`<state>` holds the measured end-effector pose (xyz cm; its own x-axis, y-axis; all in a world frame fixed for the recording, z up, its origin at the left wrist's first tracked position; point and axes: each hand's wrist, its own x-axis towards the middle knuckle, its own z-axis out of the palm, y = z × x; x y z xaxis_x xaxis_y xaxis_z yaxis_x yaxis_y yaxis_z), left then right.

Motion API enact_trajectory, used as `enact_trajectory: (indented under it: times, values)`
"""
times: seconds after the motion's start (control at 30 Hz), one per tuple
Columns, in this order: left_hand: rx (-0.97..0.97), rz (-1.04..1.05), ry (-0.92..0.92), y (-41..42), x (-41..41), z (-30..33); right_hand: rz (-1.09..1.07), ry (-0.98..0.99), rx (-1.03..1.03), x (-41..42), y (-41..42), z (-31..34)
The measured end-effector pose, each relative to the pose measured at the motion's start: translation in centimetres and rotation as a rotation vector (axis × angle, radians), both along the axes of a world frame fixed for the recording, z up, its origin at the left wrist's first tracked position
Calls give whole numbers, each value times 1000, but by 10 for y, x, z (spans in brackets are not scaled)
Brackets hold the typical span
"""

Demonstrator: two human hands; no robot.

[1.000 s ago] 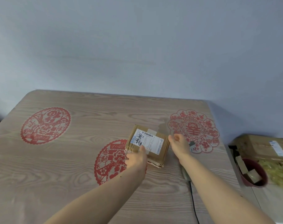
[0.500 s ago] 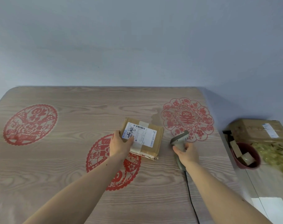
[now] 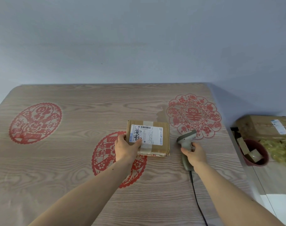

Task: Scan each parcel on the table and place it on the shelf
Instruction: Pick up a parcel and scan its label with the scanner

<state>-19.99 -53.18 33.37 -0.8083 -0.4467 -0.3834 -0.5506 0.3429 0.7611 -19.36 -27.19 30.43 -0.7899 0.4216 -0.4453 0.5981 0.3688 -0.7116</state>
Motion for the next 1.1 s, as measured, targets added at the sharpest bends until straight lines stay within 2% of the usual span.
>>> enact_trajectory:
  times: [0.2, 0.37, 0.5, 0.63, 0.77, 1.1]
  values:
    - [-14, -39, -32, -2, 3, 3, -102, 125, -211, 17, -8, 30]
    - [-12, -64, -69, -2, 10, 8, -171, 224, -285, 36, -26, 60]
    - [42, -99, -125, -1, 8, 11, -102, 275, -325, 40, -54, 84]
    - [91, -178, -175, 0, 10, 14, -43, 264, -297, 45, -90, 95]
    - [128, -198, -127, -3, 15, 15, -19, 225, -338, 52, -118, 92]
    - [165, -235, -79, -10, 16, 16, -3, 141, -460, 61, -134, 96]
